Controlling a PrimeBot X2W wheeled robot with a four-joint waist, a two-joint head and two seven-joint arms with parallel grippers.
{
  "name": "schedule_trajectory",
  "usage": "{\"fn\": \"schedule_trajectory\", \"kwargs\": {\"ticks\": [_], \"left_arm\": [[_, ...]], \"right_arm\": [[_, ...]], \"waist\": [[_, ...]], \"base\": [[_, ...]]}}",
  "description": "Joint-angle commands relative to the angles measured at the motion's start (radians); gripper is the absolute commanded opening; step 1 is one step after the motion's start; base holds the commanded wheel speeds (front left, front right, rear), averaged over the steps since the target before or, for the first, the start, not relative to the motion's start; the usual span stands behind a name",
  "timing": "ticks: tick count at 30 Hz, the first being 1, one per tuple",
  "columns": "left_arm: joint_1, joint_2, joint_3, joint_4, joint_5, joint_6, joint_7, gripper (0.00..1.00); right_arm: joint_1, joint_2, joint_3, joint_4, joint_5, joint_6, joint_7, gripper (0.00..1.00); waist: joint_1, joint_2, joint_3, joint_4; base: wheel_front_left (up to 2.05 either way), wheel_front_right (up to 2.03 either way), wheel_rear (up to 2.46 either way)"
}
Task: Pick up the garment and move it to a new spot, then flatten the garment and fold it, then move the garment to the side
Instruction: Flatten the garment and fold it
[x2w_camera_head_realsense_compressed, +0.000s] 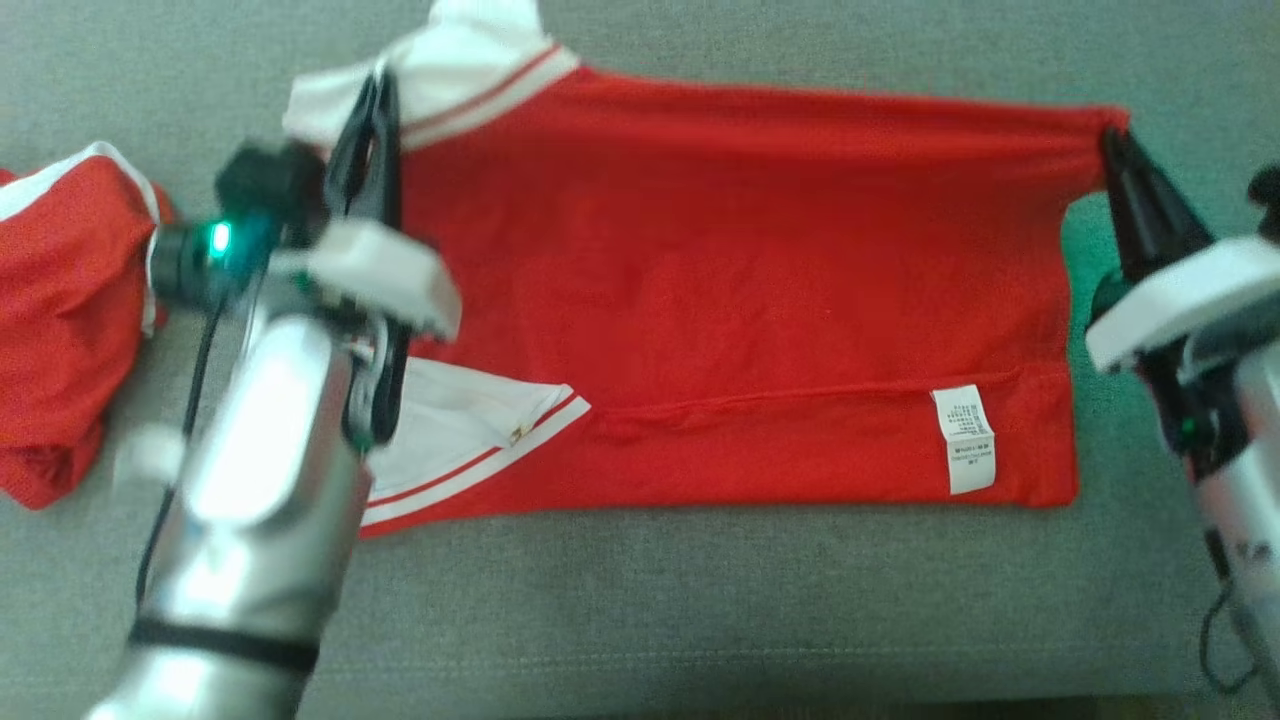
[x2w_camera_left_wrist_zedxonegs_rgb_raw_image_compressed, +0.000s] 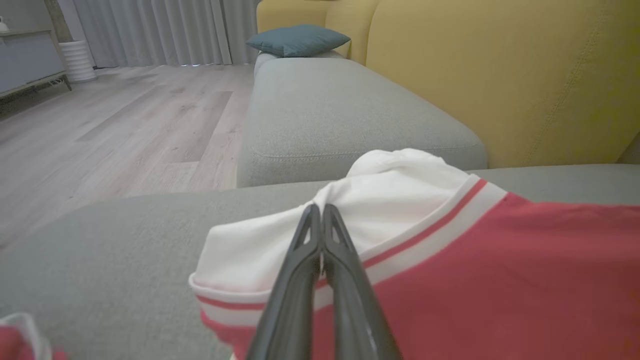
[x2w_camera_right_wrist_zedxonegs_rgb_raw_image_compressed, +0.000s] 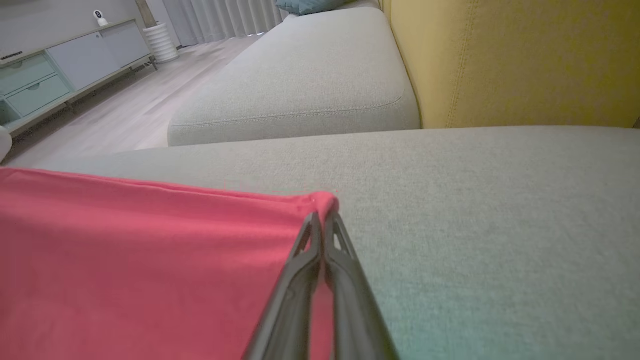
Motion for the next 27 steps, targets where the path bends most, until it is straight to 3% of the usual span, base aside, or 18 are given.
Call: {"fn": "schedule_trajectory", "kwargs": {"ticks": [1, 8, 16, 17, 19, 20, 21, 22, 23, 24, 27], "left_arm": [[0.022, 0.046, 0.047, -0.07, 0.002, 0.014, -0.012, 0.0], [0.248, 0.04, 0.081, -0.247, 0.013, 0.036, -0.012, 0.0], [0.372, 0.011, 0.087, -0.247, 0.012, 0.016, -0.012, 0.0], [0.384, 0.006, 0.086, -0.238, 0.01, 0.012, -0.012, 0.0], [0.404, -0.002, 0.09, -0.222, 0.004, 0.007, -0.012, 0.0], [0.413, -0.006, 0.094, -0.213, -0.002, 0.005, -0.012, 0.15], [0.422, -0.01, 0.096, -0.198, -0.011, 0.0, -0.012, 0.41], [0.428, -0.013, 0.1, -0.19, -0.018, -0.005, -0.012, 0.6], [0.434, -0.017, 0.1, -0.18, -0.022, -0.008, -0.012, 0.94], [0.44, -0.02, 0.101, -0.173, -0.025, -0.01, -0.012, 1.0], [0.46, -0.022, 0.112, -0.161, -0.029, -0.016, -0.012, 1.0]], "right_arm": [[0.032, -0.024, 0.013, -0.047, 0.01, 0.007, -0.016, 0.0], [0.164, -0.017, 0.015, -0.125, 0.003, 0.007, -0.019, 0.0], [0.268, 0.013, 0.002, -0.174, -0.027, 0.007, -0.01, 0.0], [0.282, 0.02, -0.004, -0.179, -0.031, 0.007, -0.009, 0.15], [0.311, 0.033, -0.017, -0.187, -0.046, 0.007, -0.006, 0.65], [0.327, 0.041, -0.024, -0.192, -0.051, 0.007, -0.003, 0.84], [0.341, 0.049, -0.031, -0.198, -0.057, 0.007, -0.002, 1.0], [0.356, 0.057, -0.038, -0.203, -0.063, 0.007, -0.001, 1.0], [0.372, 0.064, -0.044, -0.21, -0.07, 0.007, 0.001, 1.0], [0.389, 0.072, -0.052, -0.217, -0.078, 0.007, 0.002, 1.0], [0.442, 0.097, -0.084, -0.248, -0.105, 0.007, 0.007, 1.0]], "waist": [[0.0, 0.0, -0.005, 0.002], [0.0, 0.0, -0.022, 0.005], [0.0, 0.0, -0.039, 0.004], [0.0, 0.0, -0.041, 0.003], [0.0, 0.0, -0.045, 0.001], [0.0, 0.0, -0.047, 0.0], [0.0, 0.0, -0.05, -0.001], [0.0, 0.0, -0.053, -0.002], [0.0, 0.0, -0.058, -0.002], [0.0, 0.0, -0.063, -0.002], [0.0, 0.0, -0.08, -0.005]], "base": [[0.0, 0.0, 0.0], [0.0, 0.0, 0.0], [0.0, 0.0, 0.0], [0.0, 0.0, 0.0], [0.0, 0.0, 0.0], [0.0, 0.0, 0.0], [0.0, 0.0, 0.0], [0.0, 0.0, 0.0], [0.0, 0.0, 0.0], [0.0, 0.0, 0.0], [0.0, 0.0, 0.0]]}}
